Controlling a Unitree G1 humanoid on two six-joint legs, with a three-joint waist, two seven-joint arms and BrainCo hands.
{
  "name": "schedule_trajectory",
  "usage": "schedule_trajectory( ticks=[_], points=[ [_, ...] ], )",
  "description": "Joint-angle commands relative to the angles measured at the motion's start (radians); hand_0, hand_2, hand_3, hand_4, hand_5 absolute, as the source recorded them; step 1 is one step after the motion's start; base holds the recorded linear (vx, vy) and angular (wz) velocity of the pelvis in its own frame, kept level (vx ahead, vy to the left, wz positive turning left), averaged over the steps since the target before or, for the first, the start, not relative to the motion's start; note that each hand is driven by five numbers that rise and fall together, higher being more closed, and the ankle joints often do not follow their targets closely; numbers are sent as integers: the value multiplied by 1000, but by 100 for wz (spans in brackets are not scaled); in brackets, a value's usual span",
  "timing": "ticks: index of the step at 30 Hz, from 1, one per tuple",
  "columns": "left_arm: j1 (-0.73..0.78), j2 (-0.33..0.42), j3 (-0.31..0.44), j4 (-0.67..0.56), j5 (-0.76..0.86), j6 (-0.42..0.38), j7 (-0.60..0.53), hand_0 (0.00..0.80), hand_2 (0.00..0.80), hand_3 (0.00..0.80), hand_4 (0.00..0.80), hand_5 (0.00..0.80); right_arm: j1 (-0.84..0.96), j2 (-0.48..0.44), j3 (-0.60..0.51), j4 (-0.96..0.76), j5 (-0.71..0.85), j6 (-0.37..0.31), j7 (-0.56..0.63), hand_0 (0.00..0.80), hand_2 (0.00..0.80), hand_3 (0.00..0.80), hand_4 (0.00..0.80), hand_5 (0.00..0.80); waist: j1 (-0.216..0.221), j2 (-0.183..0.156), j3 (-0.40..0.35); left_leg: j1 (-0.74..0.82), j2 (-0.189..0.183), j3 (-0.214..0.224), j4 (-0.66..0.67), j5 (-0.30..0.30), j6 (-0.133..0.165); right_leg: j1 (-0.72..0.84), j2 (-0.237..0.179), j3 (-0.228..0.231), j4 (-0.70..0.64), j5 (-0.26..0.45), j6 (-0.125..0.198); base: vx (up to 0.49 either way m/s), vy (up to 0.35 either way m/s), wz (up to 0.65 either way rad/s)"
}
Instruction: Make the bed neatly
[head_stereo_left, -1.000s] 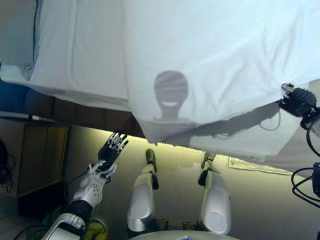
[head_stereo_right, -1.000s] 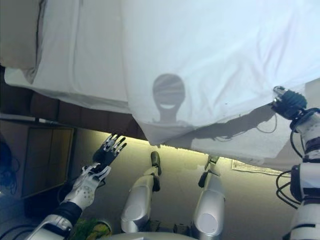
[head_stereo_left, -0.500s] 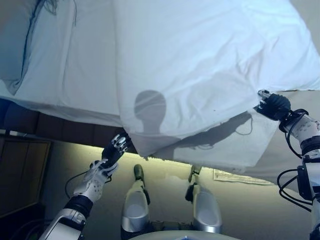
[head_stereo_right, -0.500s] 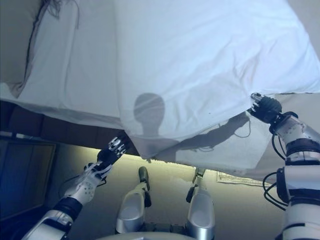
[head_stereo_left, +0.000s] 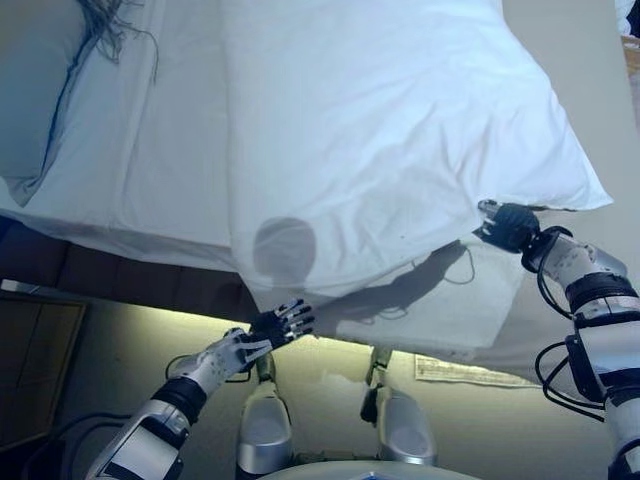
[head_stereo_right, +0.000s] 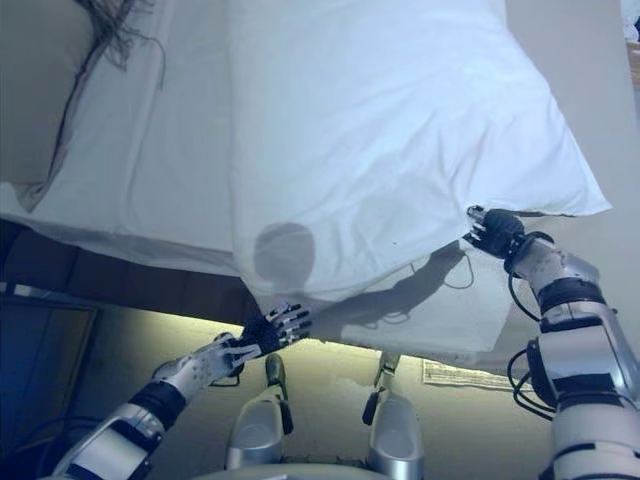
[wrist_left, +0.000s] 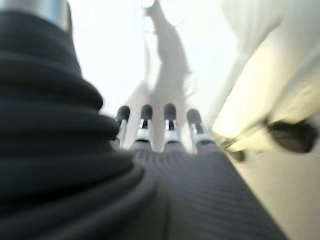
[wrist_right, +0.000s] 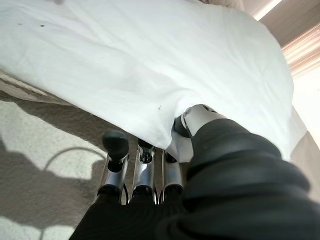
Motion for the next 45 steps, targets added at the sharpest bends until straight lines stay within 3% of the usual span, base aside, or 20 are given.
schedule_trajectory(
  ticks=[1,5,10,15,20,28,37,45],
  points=[
    [-84,-63,-55,66,-127,157,-36,0,0,0,0,0,-144,15,49,-84,88,-50,2,800,800,800,800,800,-6,-29,-7,-71,72,-16,11,28,-9,17,-75,3,85,-109,122,-22,-88,-11],
    [-77,-131,-52,101,-159,253,-49,0,0,0,0,0,-136,38,43,-99,110,-53,-17,800,800,800,800,800,-12,-52,-5,-68,87,-8,13,25,-14,25,-63,7,74,-105,122,-13,-106,-10],
    [-91,-182,-53,106,-285,240,-3,0,0,0,0,0,-126,80,41,-131,147,-59,-39,800,800,800,800,800,-25,-79,-5,-63,101,4,17,20,-21,29,-51,21,69,-102,122,4,-89,-4],
    [-130,-230,-45,44,-436,113,60,0,0,0,0,0,-80,122,45,-197,162,-65,-57,800,800,800,800,800,-45,-107,-6,-58,118,16,28,13,-29,31,-40,39,68,-102,122,9,-79,-5],
    [-166,-290,-48,-19,-488,-26,128,0,0,0,0,0,-25,164,49,-264,183,-70,-92,800,800,800,800,800,-68,-135,-12,-43,139,32,37,6,-38,38,-25,53,67,-103,120,17,-97,-15],
    [-248,-391,-58,-40,-552,-239,205,0,0,0,0,0,8,220,62,-299,192,-78,-116,800,800,800,800,800,-119,-150,-31,-9,159,64,36,0,-48,45,-7,89,73,-113,118,11,-40,-12],
    [-326,-488,-79,-21,-625,-362,210,0,0,0,0,0,-9,240,99,-306,189,-64,-105,800,800,800,800,800,-182,-129,-45,34,156,113,21,-1,-58,35,-10,134,85,-120,119,-3,30,-10],
    [-366,-513,-53,-3,-674,-477,170,0,0,0,0,0,-28,216,119,-299,151,-43,-100,800,800,800,800,800,-226,-91,-49,80,146,143,5,-25,-73,24,-24,158,113,-153,124,15,106,-10]
  ],
)
